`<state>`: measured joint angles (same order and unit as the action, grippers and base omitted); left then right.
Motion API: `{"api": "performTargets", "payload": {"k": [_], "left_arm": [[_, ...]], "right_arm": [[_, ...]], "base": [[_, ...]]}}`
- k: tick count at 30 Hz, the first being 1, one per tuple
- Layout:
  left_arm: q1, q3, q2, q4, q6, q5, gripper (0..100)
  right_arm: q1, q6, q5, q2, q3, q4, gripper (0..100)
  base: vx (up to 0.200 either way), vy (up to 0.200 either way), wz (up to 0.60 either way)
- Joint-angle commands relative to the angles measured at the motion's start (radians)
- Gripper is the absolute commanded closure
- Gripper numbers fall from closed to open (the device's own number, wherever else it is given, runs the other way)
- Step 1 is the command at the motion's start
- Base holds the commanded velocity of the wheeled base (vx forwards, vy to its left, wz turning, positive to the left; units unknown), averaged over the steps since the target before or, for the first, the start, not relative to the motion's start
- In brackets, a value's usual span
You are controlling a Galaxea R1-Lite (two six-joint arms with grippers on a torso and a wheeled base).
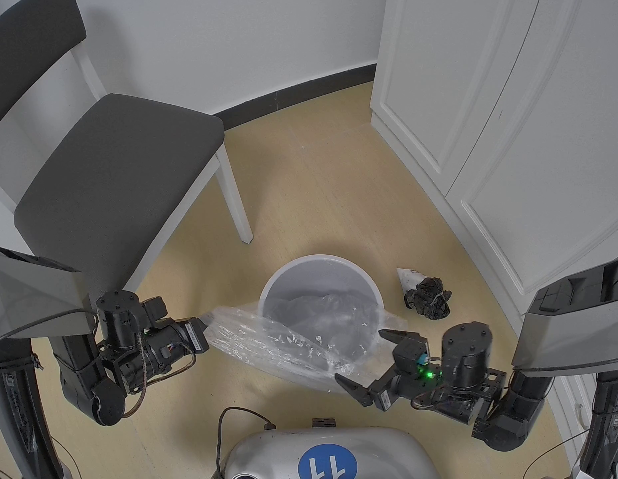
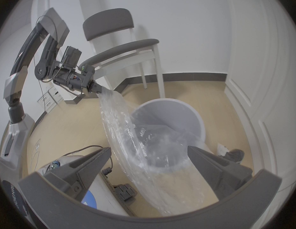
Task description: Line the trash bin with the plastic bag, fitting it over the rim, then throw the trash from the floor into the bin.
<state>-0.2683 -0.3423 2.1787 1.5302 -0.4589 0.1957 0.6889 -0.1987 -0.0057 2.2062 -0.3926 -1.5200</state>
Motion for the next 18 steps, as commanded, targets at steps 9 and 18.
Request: {"api": "performTargets", "payload": {"k": [9,18], "left_arm": [[0.000,-0.004,0.003,0.001,-0.001,-0.002,100],[0.000,-0.001,0.003,0.002,-0.001,-0.002,100]], "right_arm": [[0.152,-0.084,-0.100,-0.026,-0.465,0.606,0],[0.155,-0.123,-0.126,0.024,-0.552,0.730,0]], "base": [[0.000,0.000,0.00],[0.000,0.000,0.00]]}}
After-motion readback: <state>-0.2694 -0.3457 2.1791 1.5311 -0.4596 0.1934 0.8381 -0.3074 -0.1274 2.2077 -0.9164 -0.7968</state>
